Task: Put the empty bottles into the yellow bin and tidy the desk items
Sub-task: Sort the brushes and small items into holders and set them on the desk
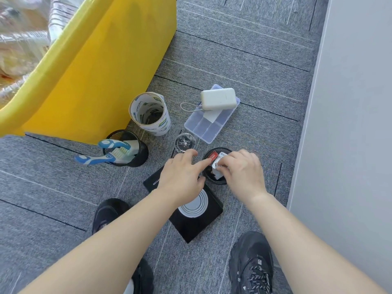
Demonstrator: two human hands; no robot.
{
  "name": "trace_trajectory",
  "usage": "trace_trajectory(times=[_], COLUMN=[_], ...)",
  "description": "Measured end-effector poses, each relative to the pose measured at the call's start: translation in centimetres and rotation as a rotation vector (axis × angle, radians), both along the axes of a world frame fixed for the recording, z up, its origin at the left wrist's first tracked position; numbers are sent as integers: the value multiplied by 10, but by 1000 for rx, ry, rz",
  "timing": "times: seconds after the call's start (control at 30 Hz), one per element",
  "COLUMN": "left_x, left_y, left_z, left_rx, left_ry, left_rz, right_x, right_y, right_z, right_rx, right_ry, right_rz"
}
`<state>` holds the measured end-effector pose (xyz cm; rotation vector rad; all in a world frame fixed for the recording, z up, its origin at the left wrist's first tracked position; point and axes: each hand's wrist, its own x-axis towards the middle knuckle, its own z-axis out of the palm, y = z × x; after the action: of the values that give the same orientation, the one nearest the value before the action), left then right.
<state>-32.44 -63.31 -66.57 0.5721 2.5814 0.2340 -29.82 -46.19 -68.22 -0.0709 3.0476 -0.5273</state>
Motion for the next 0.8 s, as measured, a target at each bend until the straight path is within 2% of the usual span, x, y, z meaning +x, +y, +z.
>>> trace_trajectory(times=[0.27, 0.43, 0.53, 0.63, 0.73, 0.8], left_x=[-5, -6, -3, -1, -11, -23], left_y=[0, 0, -4, -14, -24, -26], left_z=[2, 0, 3, 5, -2, -8], left_rx=[-7, 61, 222, 325, 307, 242], left_ry=[-53, -79, -95, -78, -24, -18], left_rz=[-11, 6, 109, 298, 498, 521], right_x=[13, 10, 9, 5, -4, -8], right_y=[3, -4, 0, 8, 13, 14], right_z=[-8, -11, -9, -3, 6, 8], right_rx=[-43, -20, -72, -142, -257, -368], right_ry=[146, 173, 86, 57, 38, -7], right_rz=[-30, 49, 47, -24, -178, -288])
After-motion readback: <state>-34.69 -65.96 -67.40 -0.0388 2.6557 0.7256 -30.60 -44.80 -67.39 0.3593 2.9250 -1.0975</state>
